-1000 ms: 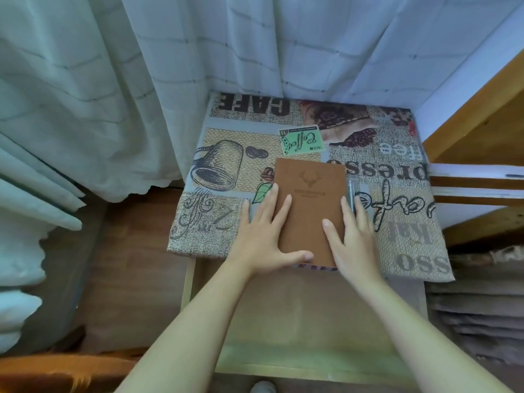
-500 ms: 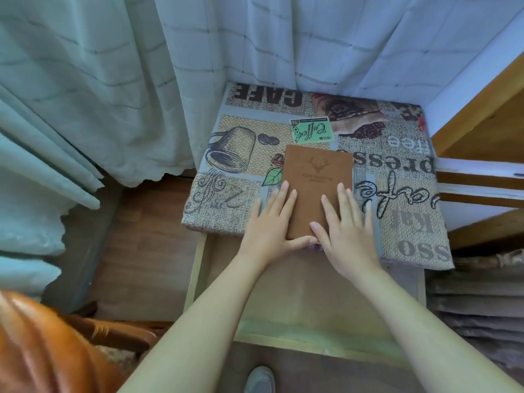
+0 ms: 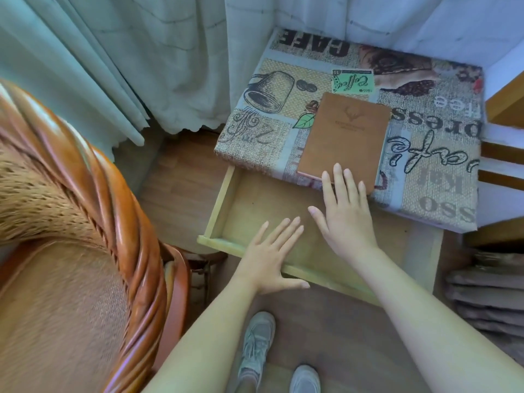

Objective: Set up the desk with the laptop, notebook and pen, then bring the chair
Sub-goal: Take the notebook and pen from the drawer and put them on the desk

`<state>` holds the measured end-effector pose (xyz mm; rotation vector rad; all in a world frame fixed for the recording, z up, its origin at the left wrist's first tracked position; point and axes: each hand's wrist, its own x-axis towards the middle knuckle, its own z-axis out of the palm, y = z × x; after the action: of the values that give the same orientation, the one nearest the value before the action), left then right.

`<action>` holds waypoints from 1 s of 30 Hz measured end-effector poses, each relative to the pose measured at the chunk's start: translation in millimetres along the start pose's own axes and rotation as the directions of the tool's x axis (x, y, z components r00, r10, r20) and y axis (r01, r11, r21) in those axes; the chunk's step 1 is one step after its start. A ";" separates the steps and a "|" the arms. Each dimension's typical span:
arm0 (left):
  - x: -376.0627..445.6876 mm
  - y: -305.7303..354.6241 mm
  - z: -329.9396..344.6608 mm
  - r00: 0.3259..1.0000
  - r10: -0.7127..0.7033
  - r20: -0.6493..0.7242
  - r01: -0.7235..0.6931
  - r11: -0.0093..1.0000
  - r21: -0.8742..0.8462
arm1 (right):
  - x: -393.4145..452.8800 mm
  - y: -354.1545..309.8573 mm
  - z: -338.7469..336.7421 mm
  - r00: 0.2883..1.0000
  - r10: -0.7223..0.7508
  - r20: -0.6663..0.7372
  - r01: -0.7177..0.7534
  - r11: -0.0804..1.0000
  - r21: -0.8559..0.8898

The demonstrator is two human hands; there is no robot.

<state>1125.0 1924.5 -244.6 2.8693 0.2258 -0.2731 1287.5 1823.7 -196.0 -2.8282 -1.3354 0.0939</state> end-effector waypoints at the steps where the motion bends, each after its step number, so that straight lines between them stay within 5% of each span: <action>1: 2.6 -0.1 1.2 1.000 -0.002 -0.001 0.002 1.000 0.011 | 0.1 -0.2 0.7 1.000 0.001 0.002 -0.001 1.000 -0.007; 11: 29.0 -5.2 -17.0 0.958 0.283 0.039 -0.279 0.902 0.329 | 0.5 3.4 1.7 1.000 -0.009 -0.008 0.009 1.000 0.011; 23: 57.8 -5.0 -63.4 0.979 0.093 -0.179 -0.033 0.949 0.313 | -5.0 17.3 -4.3 0.997 0.034 -0.062 -0.028 0.995 0.096; 30: 96.6 -7.6 -68.3 0.940 0.264 -0.217 -0.160 0.902 0.402 | -6.2 20.9 -1.7 0.996 0.061 -0.059 -0.058 0.997 0.044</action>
<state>1228.7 1962.0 -201.1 3.2755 -0.1135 0.1326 1299.8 1805.7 -194.8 -2.8117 -1.2231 0.0365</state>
